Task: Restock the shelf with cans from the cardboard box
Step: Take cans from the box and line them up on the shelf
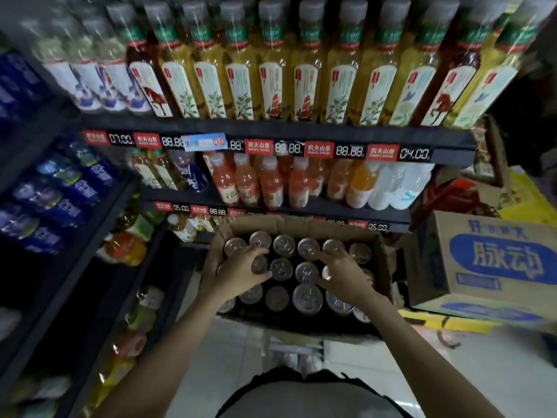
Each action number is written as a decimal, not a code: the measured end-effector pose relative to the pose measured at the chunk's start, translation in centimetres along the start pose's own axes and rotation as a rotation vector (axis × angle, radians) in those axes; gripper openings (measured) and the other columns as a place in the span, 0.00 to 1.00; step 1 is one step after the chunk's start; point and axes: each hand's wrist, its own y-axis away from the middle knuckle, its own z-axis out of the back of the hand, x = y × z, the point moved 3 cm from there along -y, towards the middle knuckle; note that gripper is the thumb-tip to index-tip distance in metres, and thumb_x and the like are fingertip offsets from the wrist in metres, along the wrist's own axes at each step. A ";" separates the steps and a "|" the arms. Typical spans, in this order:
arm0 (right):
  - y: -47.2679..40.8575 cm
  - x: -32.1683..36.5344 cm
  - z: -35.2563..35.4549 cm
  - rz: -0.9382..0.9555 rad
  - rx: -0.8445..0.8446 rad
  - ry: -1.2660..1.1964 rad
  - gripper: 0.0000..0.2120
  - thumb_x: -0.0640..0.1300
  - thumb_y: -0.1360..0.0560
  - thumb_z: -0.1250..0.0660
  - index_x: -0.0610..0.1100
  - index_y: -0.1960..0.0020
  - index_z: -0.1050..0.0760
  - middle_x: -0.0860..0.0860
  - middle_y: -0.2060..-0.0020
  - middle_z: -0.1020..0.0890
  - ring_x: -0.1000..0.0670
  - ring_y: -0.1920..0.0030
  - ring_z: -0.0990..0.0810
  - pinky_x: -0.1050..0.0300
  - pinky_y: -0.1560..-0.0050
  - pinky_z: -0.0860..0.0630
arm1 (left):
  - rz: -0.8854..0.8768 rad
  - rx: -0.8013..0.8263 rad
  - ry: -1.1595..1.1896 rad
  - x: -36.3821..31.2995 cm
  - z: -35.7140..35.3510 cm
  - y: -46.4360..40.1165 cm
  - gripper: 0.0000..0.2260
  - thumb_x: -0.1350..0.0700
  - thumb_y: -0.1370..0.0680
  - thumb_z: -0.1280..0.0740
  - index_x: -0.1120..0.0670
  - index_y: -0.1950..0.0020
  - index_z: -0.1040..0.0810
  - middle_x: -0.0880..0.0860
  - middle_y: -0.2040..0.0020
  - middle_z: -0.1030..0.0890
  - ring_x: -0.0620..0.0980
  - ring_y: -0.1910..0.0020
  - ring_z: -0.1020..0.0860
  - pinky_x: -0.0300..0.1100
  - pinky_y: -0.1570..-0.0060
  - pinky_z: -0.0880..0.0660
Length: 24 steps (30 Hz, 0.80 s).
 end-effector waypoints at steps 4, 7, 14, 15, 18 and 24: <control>3.8 -1.8 -0.8 -0.064 -0.017 0.037 0.36 0.58 0.35 0.27 0.49 0.31 0.33 0.46 0.33 0.29 0.39 0.35 0.31 0.45 0.37 0.32 | -0.085 0.293 -0.058 -1.6 -4.2 0.3 0.38 0.41 0.33 0.26 0.49 0.28 0.39 0.49 0.29 0.36 0.50 0.32 0.35 0.44 0.39 0.31; 6.5 -2.7 -1.9 -0.204 -0.046 0.094 0.43 0.56 0.39 0.23 0.47 0.29 0.37 0.46 0.35 0.30 0.40 0.35 0.31 0.45 0.41 0.30 | -0.128 0.318 -0.205 -3.5 -6.9 0.1 0.44 0.36 0.38 0.26 0.53 0.30 0.40 0.51 0.32 0.34 0.51 0.36 0.31 0.45 0.47 0.28; 7.4 -2.0 -2.8 -0.432 -0.306 -0.308 0.34 0.48 0.39 0.21 0.46 0.38 0.33 0.50 0.42 0.23 0.45 0.45 0.22 0.54 0.56 0.26 | -0.047 0.160 0.127 -3.5 -8.0 -0.4 0.34 0.44 0.39 0.21 0.51 0.39 0.33 0.46 0.42 0.27 0.45 0.46 0.27 0.39 0.54 0.30; 7.5 -2.0 -2.3 -0.449 -0.324 -0.380 0.35 0.48 0.39 0.20 0.46 0.38 0.33 0.50 0.43 0.22 0.47 0.45 0.22 0.53 0.54 0.25 | 0.002 0.141 0.249 -3.2 -7.4 -0.4 0.34 0.45 0.39 0.21 0.49 0.39 0.33 0.44 0.45 0.27 0.44 0.46 0.26 0.40 0.52 0.29; 7.4 -1.9 0.0 -0.498 -0.378 -0.652 0.35 0.48 0.40 0.20 0.47 0.39 0.33 0.53 0.48 0.21 0.50 0.46 0.21 0.52 0.50 0.22 | 0.091 0.069 0.577 -3.1 -4.4 -0.7 0.31 0.49 0.38 0.20 0.48 0.41 0.32 0.43 0.49 0.25 0.45 0.46 0.25 0.38 0.49 0.28; 5.3 1.4 7.7 -0.395 -0.387 -0.916 0.25 0.45 0.34 0.24 0.48 0.39 0.28 0.54 0.53 0.21 0.58 0.53 0.21 0.71 0.63 0.26 | -0.013 0.021 0.855 -7.5 4.6 -2.5 0.27 0.37 0.47 0.28 0.41 0.51 0.27 0.39 0.51 0.24 0.37 0.51 0.25 0.37 0.51 0.29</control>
